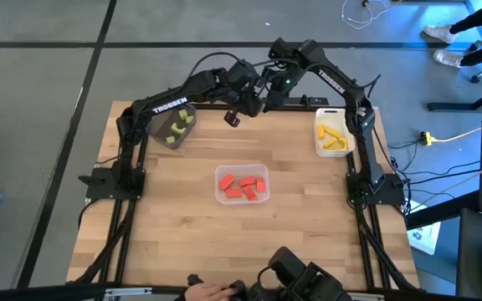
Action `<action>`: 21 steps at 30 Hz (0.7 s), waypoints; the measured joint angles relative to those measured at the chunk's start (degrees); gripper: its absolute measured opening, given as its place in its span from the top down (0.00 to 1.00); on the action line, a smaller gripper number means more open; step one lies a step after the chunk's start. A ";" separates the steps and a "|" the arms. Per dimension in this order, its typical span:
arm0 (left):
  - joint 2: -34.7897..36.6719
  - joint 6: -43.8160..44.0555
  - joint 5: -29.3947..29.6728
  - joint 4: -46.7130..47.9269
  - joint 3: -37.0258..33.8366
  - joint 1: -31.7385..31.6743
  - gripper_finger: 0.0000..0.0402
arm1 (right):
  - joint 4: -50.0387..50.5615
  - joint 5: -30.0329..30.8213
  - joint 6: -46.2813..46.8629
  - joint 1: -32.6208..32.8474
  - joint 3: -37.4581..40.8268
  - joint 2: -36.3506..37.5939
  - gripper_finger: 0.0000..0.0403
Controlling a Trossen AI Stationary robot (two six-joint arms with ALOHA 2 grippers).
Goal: Sort & place blocks by color
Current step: Put the green block into the black bin
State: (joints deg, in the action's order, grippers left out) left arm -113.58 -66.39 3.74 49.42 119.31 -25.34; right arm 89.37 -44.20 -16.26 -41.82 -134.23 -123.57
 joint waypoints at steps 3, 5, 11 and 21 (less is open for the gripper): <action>-0.11 0.11 0.29 0.92 0.00 0.22 0.89 | -0.12 2.24 0.89 0.18 -0.01 0.00 0.68; -0.15 0.26 0.71 1.37 -0.07 0.26 0.89 | -0.07 2.96 0.77 0.22 -0.02 0.02 0.64; -0.31 1.44 3.41 3.93 -0.18 0.21 0.89 | -0.53 3.60 0.65 0.22 -0.09 0.17 0.56; 0.40 9.30 3.22 11.72 -0.18 -1.48 0.89 | -0.49 4.39 0.50 -0.10 -0.09 0.17 0.56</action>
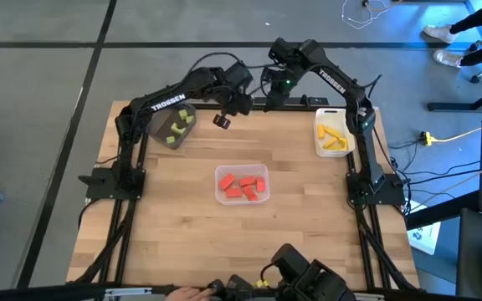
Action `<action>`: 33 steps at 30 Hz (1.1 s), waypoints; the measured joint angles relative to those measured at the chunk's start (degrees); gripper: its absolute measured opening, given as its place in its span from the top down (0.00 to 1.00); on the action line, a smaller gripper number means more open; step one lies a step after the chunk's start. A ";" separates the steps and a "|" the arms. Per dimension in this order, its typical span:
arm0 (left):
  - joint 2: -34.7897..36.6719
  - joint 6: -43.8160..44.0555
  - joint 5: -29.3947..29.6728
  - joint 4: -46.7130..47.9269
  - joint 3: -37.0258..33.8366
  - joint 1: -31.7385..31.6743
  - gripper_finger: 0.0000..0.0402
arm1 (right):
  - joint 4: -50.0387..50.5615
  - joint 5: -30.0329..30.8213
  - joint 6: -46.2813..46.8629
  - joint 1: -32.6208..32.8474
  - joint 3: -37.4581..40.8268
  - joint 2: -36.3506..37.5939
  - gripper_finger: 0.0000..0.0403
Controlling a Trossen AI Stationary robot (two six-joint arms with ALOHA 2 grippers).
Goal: Sort & place blocks by color
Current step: Put the green block into the black bin
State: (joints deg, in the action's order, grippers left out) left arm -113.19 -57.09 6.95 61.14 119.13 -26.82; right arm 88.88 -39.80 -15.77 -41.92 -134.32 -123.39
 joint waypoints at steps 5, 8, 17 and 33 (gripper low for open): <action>2.39 6.49 -4.91 4.90 0.00 -3.03 0.89 | 0.31 0.06 -2.66 -0.98 0.00 0.00 0.56; 4.18 9.84 -5.38 6.19 0.01 -5.17 0.89 | 0.30 0.10 -3.06 -1.67 0.00 0.19 0.56; 8.22 17.26 -4.53 9.78 0.05 -11.66 0.89 | 0.42 0.75 -6.38 -4.16 0.00 2.80 0.56; 8.22 33.48 -4.74 25.76 0.07 -23.56 0.89 | 0.62 1.84 -10.13 -6.02 -0.01 9.57 0.56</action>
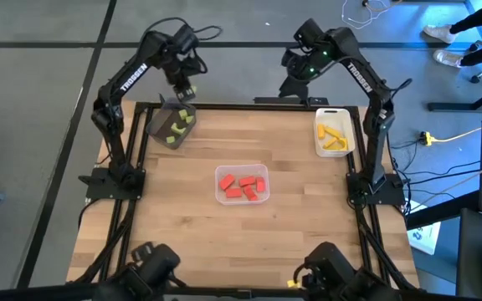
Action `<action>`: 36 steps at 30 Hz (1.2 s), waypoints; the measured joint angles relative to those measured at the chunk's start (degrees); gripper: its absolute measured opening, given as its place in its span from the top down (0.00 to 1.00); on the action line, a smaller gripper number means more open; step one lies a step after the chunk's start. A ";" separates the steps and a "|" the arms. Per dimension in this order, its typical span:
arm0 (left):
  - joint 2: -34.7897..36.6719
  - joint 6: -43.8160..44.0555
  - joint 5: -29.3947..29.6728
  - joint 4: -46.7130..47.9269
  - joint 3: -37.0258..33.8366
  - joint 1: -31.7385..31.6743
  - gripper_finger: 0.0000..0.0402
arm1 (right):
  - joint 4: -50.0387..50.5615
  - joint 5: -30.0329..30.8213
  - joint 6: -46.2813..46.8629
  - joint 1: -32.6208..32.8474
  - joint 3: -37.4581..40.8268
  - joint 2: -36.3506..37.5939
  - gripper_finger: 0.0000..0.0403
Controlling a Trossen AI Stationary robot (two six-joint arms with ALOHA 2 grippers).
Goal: Sort & place blocks by color
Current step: Put the green block into the black bin
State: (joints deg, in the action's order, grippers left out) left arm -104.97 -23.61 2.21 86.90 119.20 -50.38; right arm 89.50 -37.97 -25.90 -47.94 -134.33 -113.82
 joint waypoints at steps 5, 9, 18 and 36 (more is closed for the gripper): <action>0.00 6.17 0.22 3.18 -0.03 -2.38 0.89 | 0.01 0.73 -0.34 0.00 0.01 0.83 0.56; 0.00 10.60 0.02 3.07 -2.62 -3.70 0.89 | 0.26 0.79 -0.97 0.00 0.01 1.12 0.56; 0.00 12.54 1.04 0.61 -19.87 -4.35 0.89 | 0.51 0.84 -2.92 0.00 0.01 1.12 0.56; -0.02 12.56 3.68 -9.08 -34.07 -4.25 0.79 | 0.51 0.45 -2.87 0.09 0.01 1.09 0.56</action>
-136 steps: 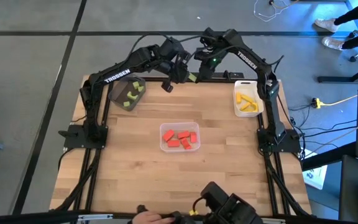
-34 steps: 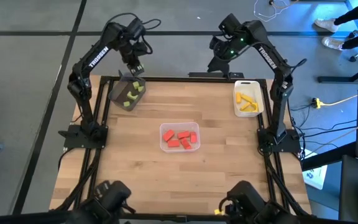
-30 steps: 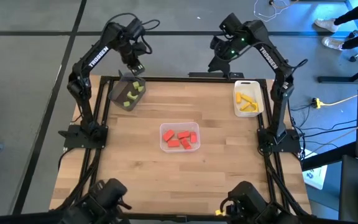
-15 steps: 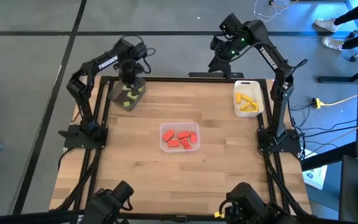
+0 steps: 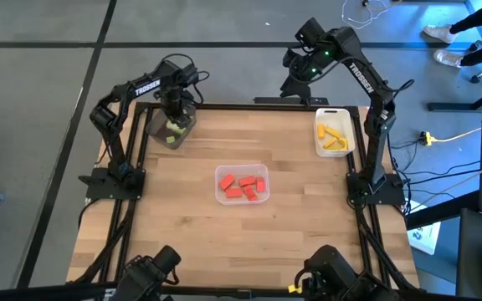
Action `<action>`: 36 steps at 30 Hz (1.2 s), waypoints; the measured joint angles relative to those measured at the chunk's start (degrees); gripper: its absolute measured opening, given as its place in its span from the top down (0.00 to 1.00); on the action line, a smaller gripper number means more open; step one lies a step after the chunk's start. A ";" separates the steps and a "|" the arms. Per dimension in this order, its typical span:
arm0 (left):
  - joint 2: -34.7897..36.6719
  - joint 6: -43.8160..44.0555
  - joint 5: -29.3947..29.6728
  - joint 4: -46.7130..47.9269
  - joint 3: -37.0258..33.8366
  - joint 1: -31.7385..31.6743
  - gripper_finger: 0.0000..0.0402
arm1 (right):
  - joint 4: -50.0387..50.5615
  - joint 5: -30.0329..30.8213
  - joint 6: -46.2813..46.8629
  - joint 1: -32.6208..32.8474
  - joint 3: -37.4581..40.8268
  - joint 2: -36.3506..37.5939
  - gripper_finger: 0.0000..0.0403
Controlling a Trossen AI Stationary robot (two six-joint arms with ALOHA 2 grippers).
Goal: Sort & place blocks by color
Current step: Put the green block into the black bin, then adjust the black bin
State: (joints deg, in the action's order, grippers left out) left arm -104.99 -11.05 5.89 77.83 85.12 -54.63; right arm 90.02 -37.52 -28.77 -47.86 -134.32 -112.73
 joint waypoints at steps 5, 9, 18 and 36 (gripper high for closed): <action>0.00 -0.58 1.04 -0.88 0.00 0.00 0.79 | 0.00 -0.05 0.06 0.00 0.00 -0.02 0.56; 0.00 -0.40 3.02 -0.73 0.12 0.22 0.79 | 0.00 -0.07 0.09 0.00 0.00 -0.02 0.56; 0.87 3.26 -5.73 -4.92 6.09 5.37 0.79 | -0.01 -0.05 -0.14 -0.35 0.09 1.58 0.56; 0.74 -1.28 0.46 -29.38 -3.62 12.80 0.99 | -0.17 -0.10 -0.04 -1.64 0.04 6.45 0.56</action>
State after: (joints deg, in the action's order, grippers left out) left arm -104.25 -12.33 6.35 48.44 81.51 -41.83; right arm 89.84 -37.61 -28.82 -49.50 -134.28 -106.28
